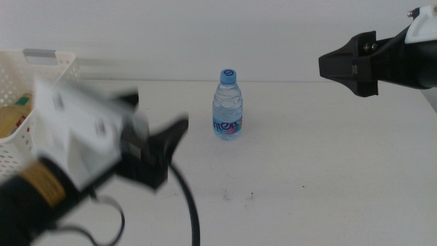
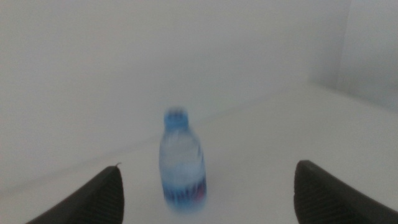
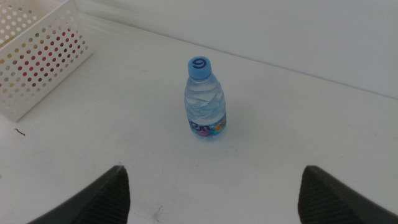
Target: Use arms to grab the bottles and put them into the dustbin to the left of the table.
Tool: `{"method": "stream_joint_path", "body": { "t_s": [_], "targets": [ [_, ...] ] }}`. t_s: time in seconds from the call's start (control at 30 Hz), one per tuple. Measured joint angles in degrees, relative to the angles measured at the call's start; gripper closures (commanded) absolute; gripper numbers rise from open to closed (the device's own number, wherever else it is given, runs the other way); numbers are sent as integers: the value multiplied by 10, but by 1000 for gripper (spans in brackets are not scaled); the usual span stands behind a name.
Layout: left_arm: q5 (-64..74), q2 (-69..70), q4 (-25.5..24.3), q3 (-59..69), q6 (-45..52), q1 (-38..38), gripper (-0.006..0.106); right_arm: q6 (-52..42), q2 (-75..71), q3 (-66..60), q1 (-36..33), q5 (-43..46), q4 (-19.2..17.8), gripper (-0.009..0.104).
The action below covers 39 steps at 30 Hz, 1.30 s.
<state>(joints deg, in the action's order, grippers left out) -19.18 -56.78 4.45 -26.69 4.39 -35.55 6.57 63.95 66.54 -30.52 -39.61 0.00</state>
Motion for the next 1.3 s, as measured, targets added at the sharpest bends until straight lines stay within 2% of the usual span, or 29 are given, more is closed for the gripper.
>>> {"method": "stream_joint_path", "body": {
  "t_s": [0.13,0.3,0.4,0.7,0.77,1.0,1.3],
  "targets": [
    [-70,-33,-1,79,-16,-1,7,0,0,0,0,0,0,3],
    [-73,-58,-13,92,-12,-2,7,0,0,0,0,0,0,3],
    [-121,-87,-21,93,-8,-3,7,0,0,0,0,0,0,3],
    [-425,-332,-22,81,-17,14,7,0,0,0,0,0,0,3],
    [-458,-385,-28,54,-21,23,7,0,0,0,0,0,0,3],
    [-447,-502,-72,-72,-49,40,7,0,0,0,0,0,0,3],
    [-404,-610,-71,-209,-57,46,7,0,0,0,0,0,0,3]
  ]
}}
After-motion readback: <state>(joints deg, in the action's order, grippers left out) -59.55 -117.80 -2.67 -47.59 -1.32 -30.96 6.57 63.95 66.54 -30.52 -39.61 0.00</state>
